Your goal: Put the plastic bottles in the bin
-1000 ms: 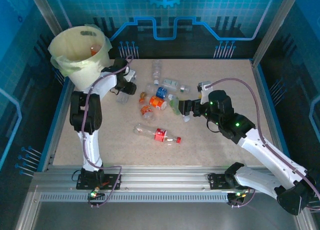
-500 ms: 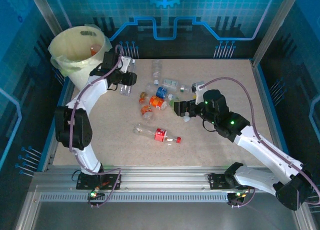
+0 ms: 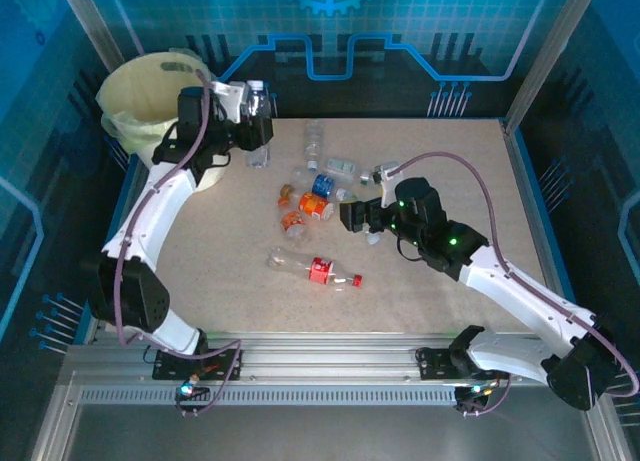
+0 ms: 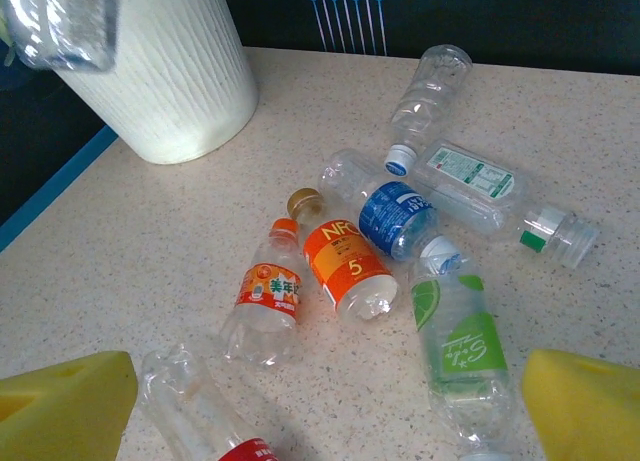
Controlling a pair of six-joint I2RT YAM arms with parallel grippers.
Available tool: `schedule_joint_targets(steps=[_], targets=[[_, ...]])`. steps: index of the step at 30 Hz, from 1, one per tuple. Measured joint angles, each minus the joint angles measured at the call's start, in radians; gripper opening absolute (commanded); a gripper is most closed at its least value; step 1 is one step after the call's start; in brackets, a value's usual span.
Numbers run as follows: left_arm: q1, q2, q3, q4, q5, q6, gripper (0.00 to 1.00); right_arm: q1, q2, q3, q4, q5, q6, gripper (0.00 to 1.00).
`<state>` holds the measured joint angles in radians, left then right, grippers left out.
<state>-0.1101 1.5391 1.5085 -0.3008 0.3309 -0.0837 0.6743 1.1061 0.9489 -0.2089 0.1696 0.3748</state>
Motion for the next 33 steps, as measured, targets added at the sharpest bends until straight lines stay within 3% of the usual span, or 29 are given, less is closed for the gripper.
schedule_joint_targets(steps=[7, 18, 26, 33], targets=[[0.050, -0.079, 0.048, 0.064, -0.042, -0.092, 0.48, 0.000, 0.005, 0.009, 0.013, 0.002, -0.022, 1.00], [0.164, -0.077, 0.196, 0.179, -0.395, -0.127, 0.46, 0.012, 0.009, 0.012, 0.046, 0.002, -0.062, 1.00], [0.196, 0.040, 0.196, 0.342, -0.626, -0.090, 0.46, 0.013, 0.013, 0.034, 0.029, 0.026, -0.042, 1.00], [0.201, 0.159, 0.190, 0.422, -0.756, -0.079, 0.48, 0.013, 0.012, 0.048, -0.009, 0.048, -0.026, 1.00]])
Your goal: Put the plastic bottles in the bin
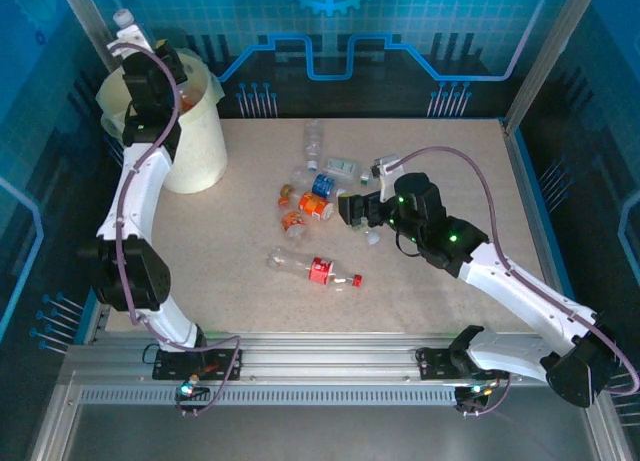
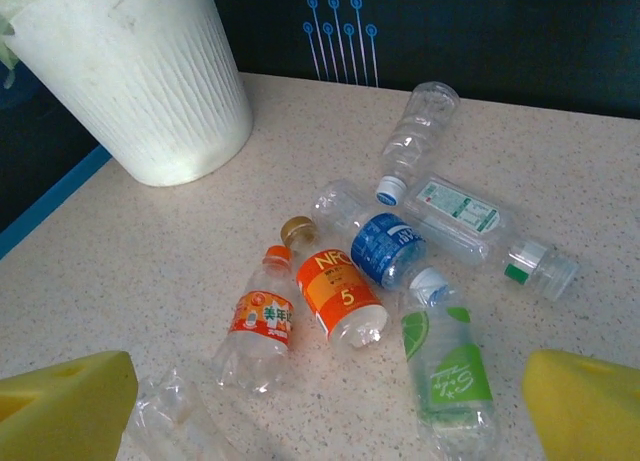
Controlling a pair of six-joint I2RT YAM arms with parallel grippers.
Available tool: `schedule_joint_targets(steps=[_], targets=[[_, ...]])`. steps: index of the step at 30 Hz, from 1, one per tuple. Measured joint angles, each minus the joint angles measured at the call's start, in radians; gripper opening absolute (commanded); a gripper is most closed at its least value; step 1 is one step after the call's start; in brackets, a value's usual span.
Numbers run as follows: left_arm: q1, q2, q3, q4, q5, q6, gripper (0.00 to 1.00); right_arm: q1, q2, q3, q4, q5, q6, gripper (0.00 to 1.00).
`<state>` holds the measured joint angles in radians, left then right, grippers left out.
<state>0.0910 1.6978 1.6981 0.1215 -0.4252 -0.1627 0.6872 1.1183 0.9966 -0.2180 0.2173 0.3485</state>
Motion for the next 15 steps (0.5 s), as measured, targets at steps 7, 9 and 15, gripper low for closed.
schedule_joint_targets(steps=[7, 9, 15], targets=[[0.010, 0.064, -0.005, 0.019, -0.035, -0.027, 0.51, 0.000, -0.018, 0.000, -0.035, 0.017, 0.025, 1.00], [0.014, 0.074, -0.013, 0.018, -0.035, -0.035, 0.51, 0.000, -0.025, 0.000, -0.042, 0.019, 0.027, 1.00], [0.018, 0.076, -0.042, 0.016, -0.035, -0.050, 0.58, 0.000, -0.043, 0.000, -0.045, 0.029, 0.036, 1.00]])
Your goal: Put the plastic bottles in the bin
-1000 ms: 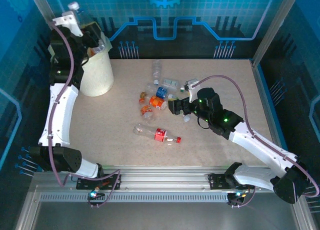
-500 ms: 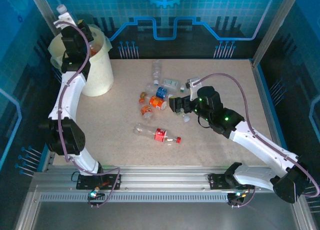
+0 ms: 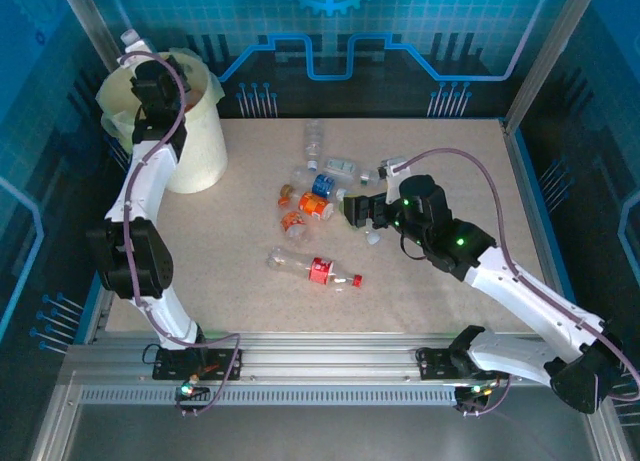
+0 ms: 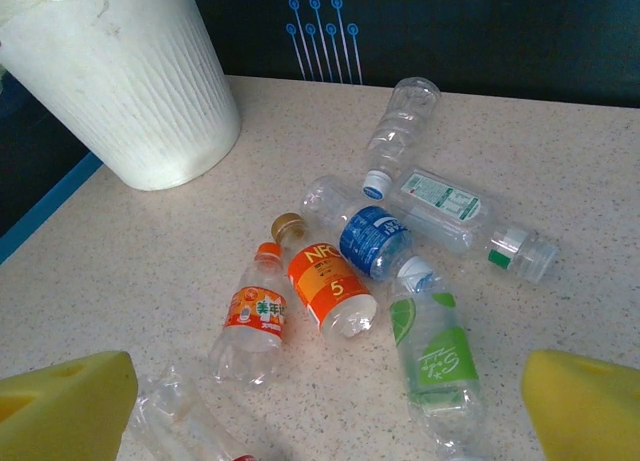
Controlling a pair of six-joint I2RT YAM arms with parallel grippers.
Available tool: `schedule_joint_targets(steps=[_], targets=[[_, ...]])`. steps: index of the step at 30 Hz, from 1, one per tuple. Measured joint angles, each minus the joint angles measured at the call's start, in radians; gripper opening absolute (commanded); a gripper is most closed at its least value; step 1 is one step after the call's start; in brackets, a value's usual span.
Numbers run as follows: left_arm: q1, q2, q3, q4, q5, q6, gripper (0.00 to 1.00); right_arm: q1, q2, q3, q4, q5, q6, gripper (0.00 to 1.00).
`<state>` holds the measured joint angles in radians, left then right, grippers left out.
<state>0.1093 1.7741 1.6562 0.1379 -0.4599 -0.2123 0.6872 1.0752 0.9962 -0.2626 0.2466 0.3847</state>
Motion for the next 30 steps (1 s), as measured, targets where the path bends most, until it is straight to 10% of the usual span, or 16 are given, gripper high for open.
schedule_joint_targets(steps=[15, 30], targets=[[0.000, -0.034, -0.066, -0.034, 0.076, -0.066, 0.77, 0.000, -0.003, -0.023, -0.024, 0.016, 0.031, 1.00], [-0.069, -0.414, -0.280, -0.255, 0.222, -0.329, 0.99, -0.004, -0.079, -0.255, 0.036, 0.106, 0.122, 1.00]])
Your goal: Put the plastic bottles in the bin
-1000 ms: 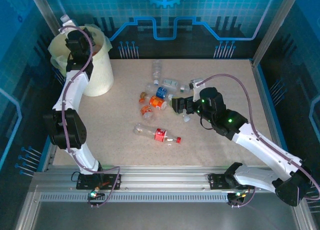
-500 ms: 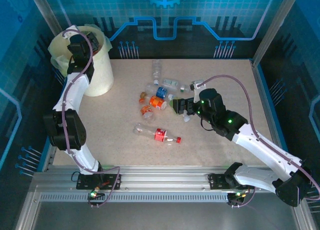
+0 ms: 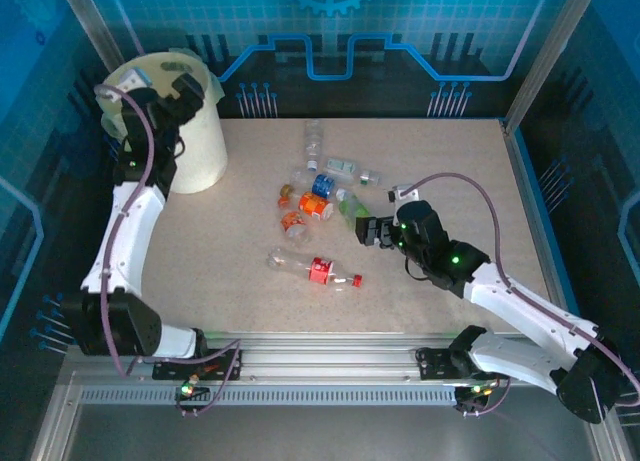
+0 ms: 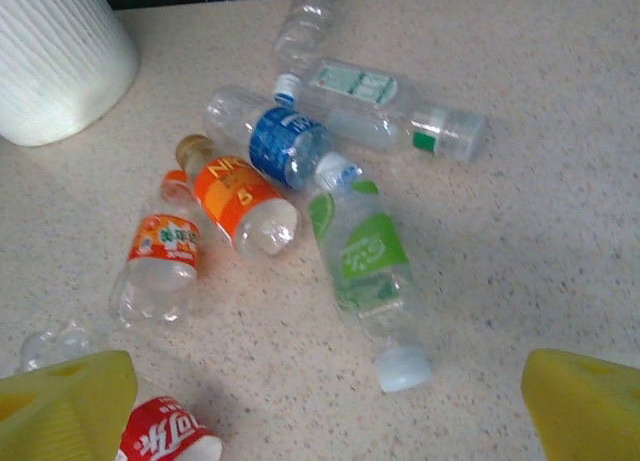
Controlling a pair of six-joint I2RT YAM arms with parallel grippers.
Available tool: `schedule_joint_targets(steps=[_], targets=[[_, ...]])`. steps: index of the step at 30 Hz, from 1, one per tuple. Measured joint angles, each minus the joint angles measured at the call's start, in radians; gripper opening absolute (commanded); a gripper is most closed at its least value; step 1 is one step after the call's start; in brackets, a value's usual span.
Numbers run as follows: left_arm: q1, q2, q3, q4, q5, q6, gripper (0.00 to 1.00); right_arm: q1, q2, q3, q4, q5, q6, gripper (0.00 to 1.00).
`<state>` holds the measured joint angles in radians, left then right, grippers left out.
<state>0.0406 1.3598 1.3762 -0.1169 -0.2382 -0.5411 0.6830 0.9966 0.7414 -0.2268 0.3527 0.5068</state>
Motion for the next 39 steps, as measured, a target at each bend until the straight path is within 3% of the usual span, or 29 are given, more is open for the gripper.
schedule_joint_targets(steps=[8, 13, 19, 29, 34, 39], targets=[[-0.222, -0.184, -0.232, -0.175, -0.039, -0.174, 0.99, -0.083, -0.135, -0.170, 0.067, -0.084, 0.030, 1.00], [-0.340, -0.256, -0.363, -0.265, -0.064, -0.308, 0.99, -0.150, -0.139, -0.211, 0.066, -0.149, 0.055, 1.00], [-0.352, -0.277, -0.485, -0.332, -0.087, -0.397, 0.99, -0.180, -0.014, -0.191, 0.066, -0.263, 0.016, 1.00], [-0.352, -0.314, -0.532, -0.303, -0.080, -0.407, 0.99, -0.182, 0.285, -0.100, 0.085, -0.320, -0.088, 0.86], [-0.352, -0.333, -0.539, -0.284, -0.068, -0.371, 0.99, -0.182, 0.403, -0.071, 0.123, -0.301, -0.119, 0.72], [-0.352, -0.348, -0.557, -0.272, -0.055, -0.366, 0.99, -0.182, 0.502, -0.043, 0.147, -0.289, -0.159, 0.67]])
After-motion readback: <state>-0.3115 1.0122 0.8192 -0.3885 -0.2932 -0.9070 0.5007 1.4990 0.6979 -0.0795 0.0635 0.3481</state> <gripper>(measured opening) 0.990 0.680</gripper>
